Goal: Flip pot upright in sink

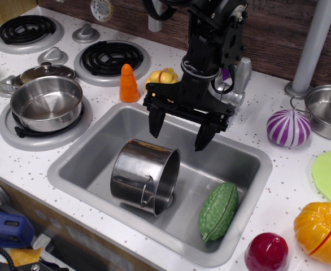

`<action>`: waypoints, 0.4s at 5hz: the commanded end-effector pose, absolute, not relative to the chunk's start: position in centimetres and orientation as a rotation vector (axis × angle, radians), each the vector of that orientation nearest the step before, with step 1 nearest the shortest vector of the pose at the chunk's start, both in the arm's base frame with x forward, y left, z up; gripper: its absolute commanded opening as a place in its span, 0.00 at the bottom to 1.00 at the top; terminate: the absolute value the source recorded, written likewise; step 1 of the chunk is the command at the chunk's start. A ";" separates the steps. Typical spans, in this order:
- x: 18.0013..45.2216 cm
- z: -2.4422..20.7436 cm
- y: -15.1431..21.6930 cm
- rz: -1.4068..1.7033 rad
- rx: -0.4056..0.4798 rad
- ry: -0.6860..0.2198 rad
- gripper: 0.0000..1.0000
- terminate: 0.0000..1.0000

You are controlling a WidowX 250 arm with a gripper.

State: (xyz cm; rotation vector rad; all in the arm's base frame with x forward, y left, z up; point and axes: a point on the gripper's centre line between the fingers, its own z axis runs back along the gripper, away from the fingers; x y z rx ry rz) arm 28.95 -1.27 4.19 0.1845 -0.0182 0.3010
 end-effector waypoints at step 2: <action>28.8 4.5 -1.5 0.286 0.260 -0.022 1.00 0.00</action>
